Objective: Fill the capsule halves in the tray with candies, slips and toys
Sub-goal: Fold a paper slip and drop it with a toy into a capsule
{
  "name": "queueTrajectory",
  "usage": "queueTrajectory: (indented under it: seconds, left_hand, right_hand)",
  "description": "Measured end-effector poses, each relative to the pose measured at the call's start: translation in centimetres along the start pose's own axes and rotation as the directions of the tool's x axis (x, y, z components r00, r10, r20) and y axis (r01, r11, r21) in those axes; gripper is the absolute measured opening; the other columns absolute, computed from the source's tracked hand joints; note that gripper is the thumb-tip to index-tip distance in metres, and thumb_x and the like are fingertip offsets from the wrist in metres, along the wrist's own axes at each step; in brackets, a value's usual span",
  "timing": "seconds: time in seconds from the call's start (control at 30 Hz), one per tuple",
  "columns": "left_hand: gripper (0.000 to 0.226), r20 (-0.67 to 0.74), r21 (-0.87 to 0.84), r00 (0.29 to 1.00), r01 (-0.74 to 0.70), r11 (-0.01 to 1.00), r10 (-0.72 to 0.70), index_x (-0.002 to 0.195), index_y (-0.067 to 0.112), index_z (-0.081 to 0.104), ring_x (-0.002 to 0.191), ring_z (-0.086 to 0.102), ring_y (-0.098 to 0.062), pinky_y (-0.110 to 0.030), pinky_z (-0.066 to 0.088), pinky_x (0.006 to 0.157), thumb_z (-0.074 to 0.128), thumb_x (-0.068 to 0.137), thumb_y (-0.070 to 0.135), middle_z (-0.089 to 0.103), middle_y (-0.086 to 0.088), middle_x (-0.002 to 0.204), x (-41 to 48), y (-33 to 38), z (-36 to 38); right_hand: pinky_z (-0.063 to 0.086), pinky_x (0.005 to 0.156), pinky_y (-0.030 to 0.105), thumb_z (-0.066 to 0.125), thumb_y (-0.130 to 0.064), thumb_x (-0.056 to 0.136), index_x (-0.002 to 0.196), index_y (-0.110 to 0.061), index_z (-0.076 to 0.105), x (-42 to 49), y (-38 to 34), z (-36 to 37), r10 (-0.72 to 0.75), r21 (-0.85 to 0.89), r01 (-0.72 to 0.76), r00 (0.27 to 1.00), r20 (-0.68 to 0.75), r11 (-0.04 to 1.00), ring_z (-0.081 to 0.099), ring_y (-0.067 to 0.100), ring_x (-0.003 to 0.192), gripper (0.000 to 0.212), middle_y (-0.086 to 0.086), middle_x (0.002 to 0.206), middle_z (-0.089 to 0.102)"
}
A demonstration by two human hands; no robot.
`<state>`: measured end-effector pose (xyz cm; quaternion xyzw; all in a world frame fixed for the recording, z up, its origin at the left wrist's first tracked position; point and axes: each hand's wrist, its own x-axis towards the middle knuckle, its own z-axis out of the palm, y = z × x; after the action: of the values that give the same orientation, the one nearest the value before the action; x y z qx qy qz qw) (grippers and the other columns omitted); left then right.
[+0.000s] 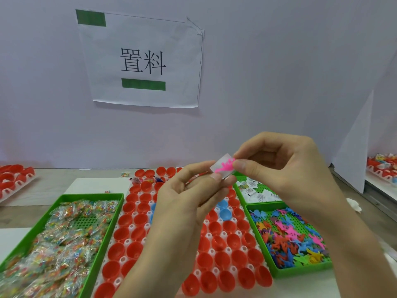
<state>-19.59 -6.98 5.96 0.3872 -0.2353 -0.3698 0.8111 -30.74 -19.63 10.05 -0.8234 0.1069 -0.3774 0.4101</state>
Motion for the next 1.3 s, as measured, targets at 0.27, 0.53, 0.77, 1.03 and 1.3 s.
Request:
queueTrajectory:
  seconds: [0.27,0.53,0.77,1.03,1.3]
  left_hand:
    - [0.026,0.035,0.246,0.985,-0.172,0.954,0.168,0.087,0.019,0.081,0.086,0.077,-0.022,-0.02,0.059,0.071,0.076,0.062,0.025,0.079,-0.009,0.088,-0.2,0.4,0.2]
    - [0.023,0.146,0.287,0.979,-0.182,0.94,0.145,0.094,0.019,0.081,0.092,0.076,-0.023,-0.022,0.059,0.077,0.081,0.072,0.023,0.079,-0.009,0.093,-0.1,0.8,-0.1]
    - [0.013,0.067,0.349,0.966,-0.256,0.902,0.248,0.089,0.021,0.081,0.081,0.077,-0.015,-0.015,0.057,0.07,0.078,0.076,0.022,0.08,-0.001,0.084,-0.1,0.0,-0.1]
    - [0.015,-0.018,0.41,0.931,-0.326,0.852,0.365,0.082,0.026,0.079,0.076,0.076,-0.007,-0.013,0.056,0.068,0.076,0.084,0.012,0.078,0.006,0.077,0.3,-0.7,-0.6]
    - [0.01,-0.033,0.411,0.938,-0.303,0.86,0.346,0.086,0.021,0.08,0.076,0.075,-0.005,-0.013,0.056,0.07,0.078,0.086,0.011,0.078,0.008,0.078,0.5,-0.8,-0.8]
  right_hand:
    - [0.057,0.073,0.02,0.082,-0.023,0.077,0.082,-0.026,0.076,-0.2,-0.3,-0.3,-0.011,-0.024,0.013,0.998,0.055,1.0,0.075,0.013,0.08,0.008,-0.005,0.082,0.077]
    - [0.058,0.072,0.022,0.082,-0.021,0.079,0.078,-0.026,0.074,-0.2,-0.3,-0.4,-0.043,-0.097,0.045,0.999,0.024,0.994,0.074,0.013,0.079,0.01,-0.006,0.081,0.076]
    - [0.059,0.075,0.03,0.079,-0.029,0.081,0.086,-0.029,0.072,-0.2,0.1,0.0,-0.007,-0.096,0.015,0.996,0.086,0.995,0.073,0.016,0.085,0.009,-0.003,0.088,0.075]
    - [0.057,0.079,0.019,0.076,-0.043,0.075,0.098,-0.038,0.074,-0.1,0.7,1.2,0.017,-0.093,-0.006,0.993,0.119,0.996,0.074,0.007,0.087,0.025,-0.012,0.092,0.076]
    - [0.059,0.074,0.022,0.077,-0.034,0.075,0.087,-0.028,0.075,0.2,2.0,2.0,0.01,0.005,-0.01,0.999,0.05,1.0,0.076,0.014,0.081,0.014,-0.002,0.085,0.077]
